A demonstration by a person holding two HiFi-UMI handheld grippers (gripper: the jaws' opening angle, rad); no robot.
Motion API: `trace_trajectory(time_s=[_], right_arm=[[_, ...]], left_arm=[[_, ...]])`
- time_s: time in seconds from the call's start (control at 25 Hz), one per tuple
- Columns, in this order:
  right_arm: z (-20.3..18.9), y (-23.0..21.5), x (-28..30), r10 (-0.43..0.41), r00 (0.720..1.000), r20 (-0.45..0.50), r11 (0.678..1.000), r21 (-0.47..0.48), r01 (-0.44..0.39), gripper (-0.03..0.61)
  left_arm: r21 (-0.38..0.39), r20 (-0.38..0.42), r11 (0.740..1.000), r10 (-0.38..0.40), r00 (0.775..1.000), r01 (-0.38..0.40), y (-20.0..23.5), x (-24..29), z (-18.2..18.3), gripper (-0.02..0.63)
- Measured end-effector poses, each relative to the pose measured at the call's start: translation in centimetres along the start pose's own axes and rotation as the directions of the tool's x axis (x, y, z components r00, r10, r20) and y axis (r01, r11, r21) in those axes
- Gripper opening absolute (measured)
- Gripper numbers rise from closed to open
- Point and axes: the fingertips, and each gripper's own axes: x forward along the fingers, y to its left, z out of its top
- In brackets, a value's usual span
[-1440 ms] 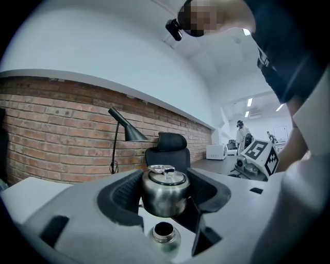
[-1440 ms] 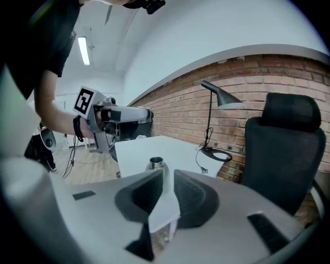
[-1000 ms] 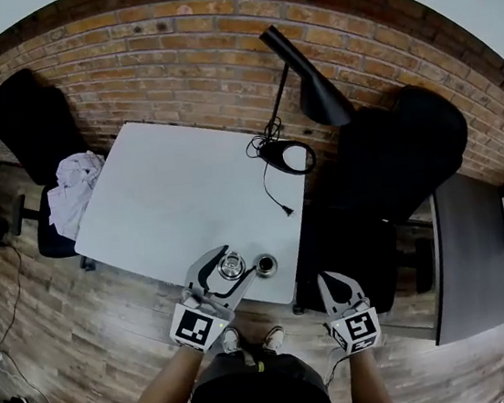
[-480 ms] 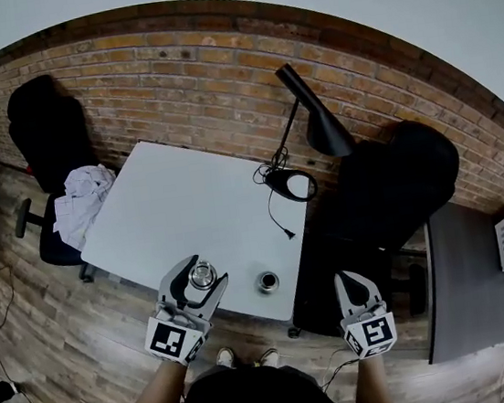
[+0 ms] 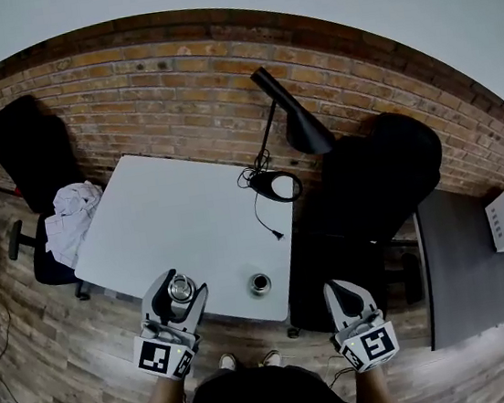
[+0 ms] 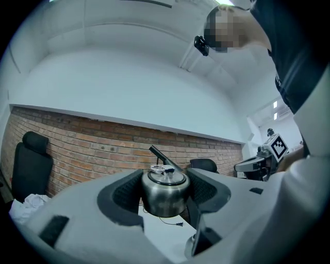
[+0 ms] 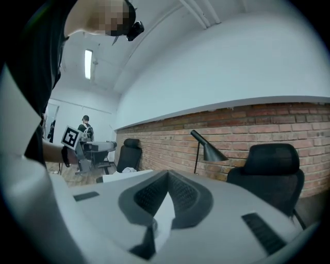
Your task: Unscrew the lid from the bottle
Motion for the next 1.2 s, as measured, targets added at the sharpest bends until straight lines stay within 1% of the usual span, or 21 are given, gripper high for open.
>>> trace_trajectory(time_s=[0.2, 0.36, 0.48, 0.68, 0.92, 1.2], right_arm=[[0.3, 0.5, -0.8, -0.004, 1.000, -0.001, 1.000, -0.007, 0.004, 0.012], [1.3, 0.1, -1.9, -0.028, 1.000, 0.011, 0.999, -0.021, 0.028, 0.012], [1.6, 0.0, -2.5, -0.041, 0.999, 0.003, 0.999, -0.033, 0.041, 0.012], [2.2, 0.6, -2.5, -0.036, 0.999, 0.024, 0.998, -0.044, 0.037, 0.012], [2.8, 1.1, -2.7, -0.037, 0.999, 0.039, 0.998, -0.047, 0.038, 0.012], [1.9, 2.6, -3.2, -0.049, 0.999, -0.003, 0.998, -0.041, 0.049, 0.012]], left_arm=[[-0.005, 0.001, 1.000, -0.014, 1.000, 0.014, -0.4, 0.1, 0.2, 0.272], [0.007, -0.001, 0.999, -0.034, 0.999, 0.034, -0.9, 0.0, 0.5, 0.272], [-0.005, 0.004, 0.999, -0.047, 0.999, 0.047, -1.7, -0.1, 0.7, 0.272], [0.006, 0.004, 0.998, -0.070, 0.998, 0.070, -2.3, -0.5, 1.0, 0.272], [0.002, 0.007, 0.998, -0.056, 0.998, 0.056, -1.7, -1.4, 1.7, 0.272], [0.003, -0.001, 0.996, -0.089, 0.996, 0.089, -2.3, -2.0, 1.5, 0.272]])
